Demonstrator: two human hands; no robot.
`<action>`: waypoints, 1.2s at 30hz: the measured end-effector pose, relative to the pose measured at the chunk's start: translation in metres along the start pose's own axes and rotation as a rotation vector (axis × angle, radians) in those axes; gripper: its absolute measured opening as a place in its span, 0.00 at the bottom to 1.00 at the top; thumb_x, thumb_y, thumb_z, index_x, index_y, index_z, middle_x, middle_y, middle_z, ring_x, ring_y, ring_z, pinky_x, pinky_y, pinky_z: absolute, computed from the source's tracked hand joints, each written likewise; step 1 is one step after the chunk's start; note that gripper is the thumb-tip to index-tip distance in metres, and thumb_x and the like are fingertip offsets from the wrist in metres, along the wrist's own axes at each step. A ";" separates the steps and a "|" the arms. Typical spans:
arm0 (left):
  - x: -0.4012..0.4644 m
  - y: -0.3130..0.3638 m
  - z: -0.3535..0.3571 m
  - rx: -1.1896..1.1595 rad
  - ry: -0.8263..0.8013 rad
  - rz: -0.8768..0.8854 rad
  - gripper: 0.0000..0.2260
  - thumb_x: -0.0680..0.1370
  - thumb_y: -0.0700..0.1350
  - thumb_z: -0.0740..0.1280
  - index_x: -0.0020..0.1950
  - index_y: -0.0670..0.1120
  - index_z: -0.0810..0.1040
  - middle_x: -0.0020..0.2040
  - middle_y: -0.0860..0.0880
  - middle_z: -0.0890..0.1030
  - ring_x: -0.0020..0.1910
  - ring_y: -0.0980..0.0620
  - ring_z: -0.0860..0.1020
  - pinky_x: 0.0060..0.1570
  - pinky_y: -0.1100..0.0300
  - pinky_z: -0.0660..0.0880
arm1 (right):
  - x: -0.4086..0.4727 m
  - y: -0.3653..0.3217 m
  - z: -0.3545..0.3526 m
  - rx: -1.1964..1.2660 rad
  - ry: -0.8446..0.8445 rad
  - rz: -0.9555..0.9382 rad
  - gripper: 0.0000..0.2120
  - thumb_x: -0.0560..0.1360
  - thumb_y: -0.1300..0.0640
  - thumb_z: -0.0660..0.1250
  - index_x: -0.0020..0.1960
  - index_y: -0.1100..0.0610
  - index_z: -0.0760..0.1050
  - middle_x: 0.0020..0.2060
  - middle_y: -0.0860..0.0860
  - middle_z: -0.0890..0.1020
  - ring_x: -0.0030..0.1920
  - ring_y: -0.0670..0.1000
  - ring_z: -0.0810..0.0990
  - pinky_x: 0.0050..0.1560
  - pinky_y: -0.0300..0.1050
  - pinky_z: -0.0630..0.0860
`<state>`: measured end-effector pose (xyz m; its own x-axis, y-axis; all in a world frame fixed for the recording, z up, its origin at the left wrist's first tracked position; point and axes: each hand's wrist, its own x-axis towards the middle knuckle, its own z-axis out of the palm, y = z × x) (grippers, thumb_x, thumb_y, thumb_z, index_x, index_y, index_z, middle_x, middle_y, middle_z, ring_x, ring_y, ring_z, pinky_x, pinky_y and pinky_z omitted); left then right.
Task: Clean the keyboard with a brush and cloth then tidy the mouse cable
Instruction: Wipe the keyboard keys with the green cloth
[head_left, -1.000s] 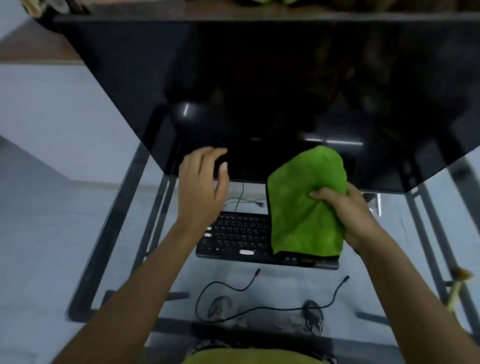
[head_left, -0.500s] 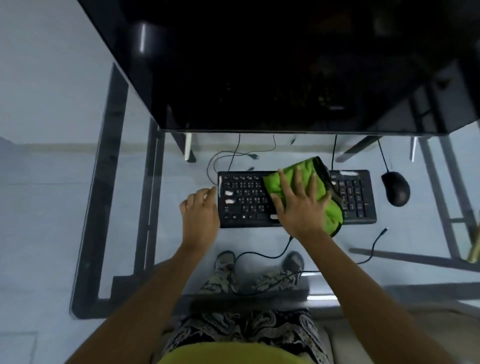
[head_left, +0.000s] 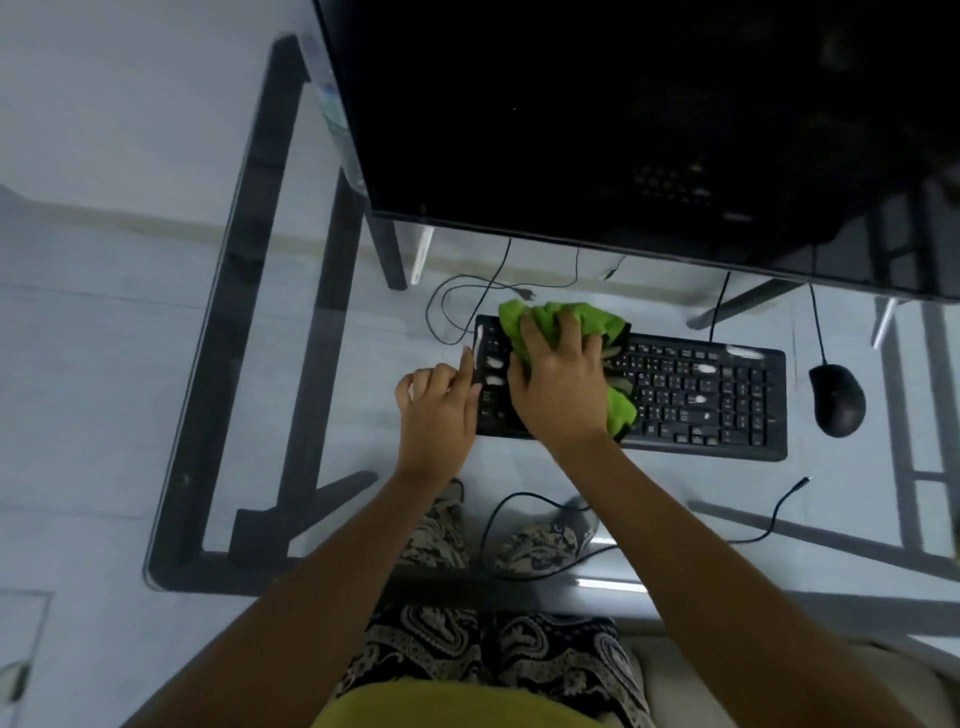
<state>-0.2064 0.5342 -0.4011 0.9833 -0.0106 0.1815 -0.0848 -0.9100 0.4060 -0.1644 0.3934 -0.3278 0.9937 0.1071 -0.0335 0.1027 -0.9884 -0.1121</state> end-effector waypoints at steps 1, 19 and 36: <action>-0.001 0.002 0.001 -0.004 0.010 -0.012 0.18 0.81 0.48 0.55 0.66 0.41 0.75 0.44 0.46 0.77 0.44 0.45 0.73 0.54 0.50 0.66 | -0.012 0.001 0.003 -0.017 -0.001 -0.077 0.23 0.75 0.51 0.65 0.69 0.55 0.72 0.60 0.66 0.75 0.51 0.66 0.74 0.49 0.58 0.76; 0.001 -0.018 -0.010 0.027 -0.112 0.033 0.22 0.80 0.54 0.55 0.68 0.43 0.72 0.60 0.43 0.76 0.64 0.42 0.71 0.68 0.40 0.59 | 0.007 -0.012 0.013 -0.101 -0.004 -0.118 0.32 0.74 0.60 0.65 0.74 0.42 0.63 0.69 0.57 0.71 0.58 0.71 0.72 0.50 0.71 0.73; -0.008 -0.019 -0.011 0.181 -0.293 0.162 0.25 0.83 0.55 0.46 0.76 0.42 0.59 0.76 0.42 0.61 0.76 0.40 0.56 0.73 0.39 0.52 | 0.008 -0.022 0.000 -0.117 -0.037 -0.213 0.22 0.75 0.58 0.66 0.68 0.48 0.73 0.57 0.63 0.72 0.51 0.67 0.74 0.39 0.58 0.81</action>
<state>-0.2140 0.5568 -0.4001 0.9660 -0.2547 -0.0446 -0.2388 -0.9450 0.2237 -0.1585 0.4162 -0.3259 0.9471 0.3158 -0.0577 0.3161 -0.9487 -0.0049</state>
